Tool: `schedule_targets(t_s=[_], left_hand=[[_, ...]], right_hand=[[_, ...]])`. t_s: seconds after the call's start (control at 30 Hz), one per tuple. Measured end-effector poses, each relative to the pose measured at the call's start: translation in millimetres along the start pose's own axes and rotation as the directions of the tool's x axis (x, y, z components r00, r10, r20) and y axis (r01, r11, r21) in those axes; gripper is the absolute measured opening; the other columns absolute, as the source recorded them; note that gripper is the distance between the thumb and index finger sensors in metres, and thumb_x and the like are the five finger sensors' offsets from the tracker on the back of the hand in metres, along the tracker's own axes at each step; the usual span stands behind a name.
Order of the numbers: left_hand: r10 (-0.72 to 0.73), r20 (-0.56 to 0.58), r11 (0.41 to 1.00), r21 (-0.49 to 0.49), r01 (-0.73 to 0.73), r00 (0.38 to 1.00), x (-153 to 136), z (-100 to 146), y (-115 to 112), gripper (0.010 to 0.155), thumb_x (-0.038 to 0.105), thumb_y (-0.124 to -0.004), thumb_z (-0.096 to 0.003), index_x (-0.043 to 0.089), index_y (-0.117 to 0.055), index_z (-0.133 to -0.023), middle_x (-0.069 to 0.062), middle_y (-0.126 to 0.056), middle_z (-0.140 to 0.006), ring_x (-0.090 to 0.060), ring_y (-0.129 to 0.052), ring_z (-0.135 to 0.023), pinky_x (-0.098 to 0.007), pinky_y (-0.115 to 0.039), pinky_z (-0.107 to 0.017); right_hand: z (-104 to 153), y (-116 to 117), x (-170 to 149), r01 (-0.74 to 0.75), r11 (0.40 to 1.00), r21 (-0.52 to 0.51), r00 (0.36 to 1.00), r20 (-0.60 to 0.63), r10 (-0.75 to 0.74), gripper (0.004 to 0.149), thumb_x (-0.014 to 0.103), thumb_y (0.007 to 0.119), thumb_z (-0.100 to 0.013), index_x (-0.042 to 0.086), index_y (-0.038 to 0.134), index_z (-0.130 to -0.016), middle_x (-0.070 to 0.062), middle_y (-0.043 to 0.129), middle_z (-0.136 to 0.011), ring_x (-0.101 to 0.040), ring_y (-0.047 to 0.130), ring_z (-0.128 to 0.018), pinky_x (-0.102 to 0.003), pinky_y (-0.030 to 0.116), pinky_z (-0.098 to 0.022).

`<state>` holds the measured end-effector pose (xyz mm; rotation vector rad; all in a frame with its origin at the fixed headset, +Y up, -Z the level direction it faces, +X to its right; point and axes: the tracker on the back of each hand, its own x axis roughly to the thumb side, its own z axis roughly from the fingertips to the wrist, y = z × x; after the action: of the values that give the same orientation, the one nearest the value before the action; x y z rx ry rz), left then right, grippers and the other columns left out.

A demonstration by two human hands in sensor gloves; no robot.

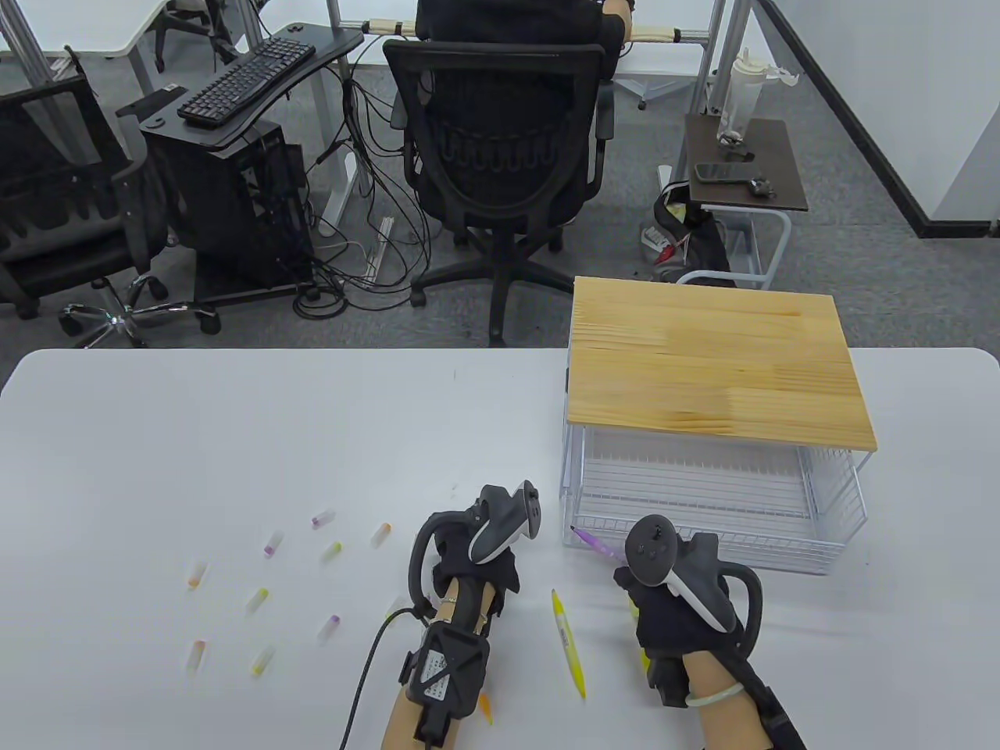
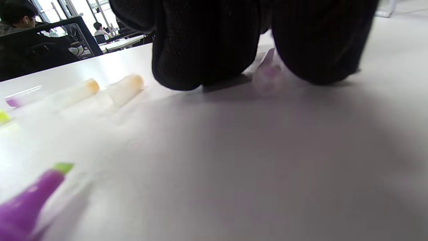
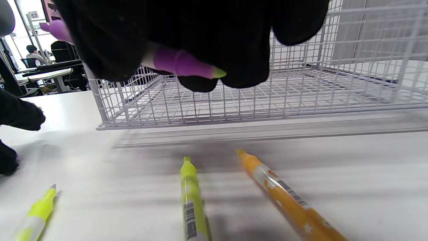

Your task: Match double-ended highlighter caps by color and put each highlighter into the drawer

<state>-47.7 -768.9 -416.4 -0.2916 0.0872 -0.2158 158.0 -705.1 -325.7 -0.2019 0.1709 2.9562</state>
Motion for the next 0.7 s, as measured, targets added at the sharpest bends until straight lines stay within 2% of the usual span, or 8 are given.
schedule_targets(t_s=[0.13,0.23,0.33,0.47,0.57,0.7], left_hand=[[-0.026,-0.028,0.999,0.037,0.027,0.999,3.4,1.4,-0.3,0.075,0.041,-0.088,-0.0367,0.025,-0.058,-0.104,-0.002,-0.097,-0.071,-0.020,-0.101,-0.058,-0.050,-0.061,-0.074],[-0.072,-0.046,0.997,0.036,0.074,0.996,2.6,4.4,2.5,0.075,0.042,-0.085,-0.0404,0.026,-0.053,-0.106,0.002,-0.098,-0.077,-0.018,-0.100,-0.063,-0.052,-0.058,-0.076],[0.003,0.012,0.996,0.084,-0.004,1.000,-6.1,15.4,11.0,0.067,0.039,-0.077,-0.0468,0.034,-0.049,-0.108,0.001,-0.090,-0.087,-0.021,-0.093,-0.071,-0.054,-0.056,-0.075],[0.055,0.083,0.982,0.176,-0.069,0.995,-24.9,36.9,24.8,0.052,0.037,-0.071,-0.0497,0.031,-0.068,-0.101,-0.003,-0.088,-0.088,-0.024,-0.092,-0.071,-0.056,-0.057,-0.073],[0.096,0.119,0.960,0.252,-0.123,0.988,-40.4,51.8,32.4,0.049,0.037,-0.071,-0.0493,0.028,-0.075,-0.097,-0.004,-0.090,-0.086,-0.024,-0.094,-0.068,-0.056,-0.059,-0.071],[0.178,0.146,0.942,0.261,-0.211,0.973,-56.2,63.8,37.5,0.049,0.038,-0.071,-0.0490,0.027,-0.076,-0.096,-0.004,-0.091,-0.085,-0.023,-0.095,-0.067,-0.055,-0.061,-0.070]], right_hand=[[-1.6,2.8,0.9,-0.011,1.000,0.008,1.000,-0.004,0.011,0.055,0.042,0.085,-0.053,0.025,0.068,-0.103,-0.006,0.072,-0.109,-0.036,0.079,-0.091,-0.061,0.054,-0.078],[-1.3,3.1,1.3,-0.017,1.000,0.007,1.000,-0.001,0.017,0.055,0.042,0.085,-0.053,0.025,0.068,-0.103,-0.006,0.073,-0.108,-0.036,0.079,-0.091,-0.061,0.054,-0.077],[-1.1,3.9,2.9,-0.029,1.000,0.003,1.000,0.006,0.029,0.055,0.042,0.084,-0.053,0.025,0.068,-0.103,-0.006,0.073,-0.109,-0.035,0.079,-0.091,-0.060,0.054,-0.078],[-2.3,7.1,4.6,-0.068,0.998,0.012,0.998,0.010,0.068,0.056,0.042,0.084,-0.054,0.025,0.067,-0.105,-0.006,0.071,-0.110,-0.035,0.078,-0.092,-0.060,0.054,-0.078],[-3.3,10.9,9.4,-0.126,0.992,0.024,0.992,0.002,0.126,0.057,0.042,0.084,-0.054,0.025,0.065,-0.105,-0.006,0.071,-0.110,-0.035,0.078,-0.092,-0.060,0.054,-0.078],[-0.3,8.5,26.5,-0.230,0.973,-0.010,0.972,0.042,0.230,0.056,0.042,0.084,-0.053,0.025,0.067,-0.104,-0.007,0.073,-0.109,-0.035,0.080,-0.091,-0.060,0.056,-0.076]])
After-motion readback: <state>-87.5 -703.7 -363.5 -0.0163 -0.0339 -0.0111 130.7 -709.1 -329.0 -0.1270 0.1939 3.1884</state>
